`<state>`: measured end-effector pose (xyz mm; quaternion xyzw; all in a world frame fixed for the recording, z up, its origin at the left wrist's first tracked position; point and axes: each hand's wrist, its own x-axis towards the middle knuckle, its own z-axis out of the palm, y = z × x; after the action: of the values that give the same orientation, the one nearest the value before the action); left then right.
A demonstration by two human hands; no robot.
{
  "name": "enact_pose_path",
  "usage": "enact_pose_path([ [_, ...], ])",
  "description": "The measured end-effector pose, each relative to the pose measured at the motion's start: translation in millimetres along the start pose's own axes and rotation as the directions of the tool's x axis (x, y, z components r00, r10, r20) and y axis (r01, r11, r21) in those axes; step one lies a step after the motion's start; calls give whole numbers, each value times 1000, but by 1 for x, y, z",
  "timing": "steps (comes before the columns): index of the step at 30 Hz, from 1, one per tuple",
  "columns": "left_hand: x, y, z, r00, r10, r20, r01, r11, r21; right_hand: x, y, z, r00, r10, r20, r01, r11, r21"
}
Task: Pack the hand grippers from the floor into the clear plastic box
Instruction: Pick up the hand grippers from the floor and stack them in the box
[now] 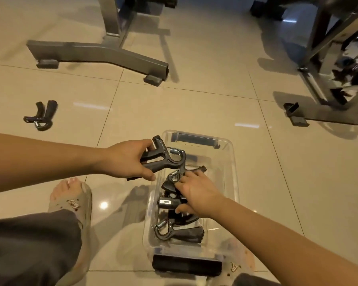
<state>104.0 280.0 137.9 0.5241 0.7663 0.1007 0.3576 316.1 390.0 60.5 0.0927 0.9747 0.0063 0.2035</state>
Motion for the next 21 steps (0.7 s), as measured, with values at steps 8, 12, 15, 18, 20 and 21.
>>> enact_pose_path([
  [8, 9, -12, 3, 997, 72, 15, -73, 990, 121, 9, -4, 36, 957, 279, 83, -287, 953, 99],
  [12, 11, -12, 5, 990, 127, 55, -133, 984, 123, 4, 7, 39, 939, 340, 56, -344, 933, 106],
  [15, 10, -13, 12, 984, 149, 96, -162, 974, 158, 5, 21, 36, 914, 403, 53, -406, 907, 111],
  [18, 11, -19, 17, 988, 126, 93, -139, 978, 156, 16, 27, 34, 865, 500, 37, -499, 852, 158],
  [20, 11, -22, 17, 989, 121, 87, -132, 980, 147, 28, 26, 33, 823, 568, 16, -558, 802, 212],
  [21, 13, -24, 18, 989, 121, 89, -132, 981, 139, 34, 26, 35, 799, 601, 19, -587, 773, 243],
])
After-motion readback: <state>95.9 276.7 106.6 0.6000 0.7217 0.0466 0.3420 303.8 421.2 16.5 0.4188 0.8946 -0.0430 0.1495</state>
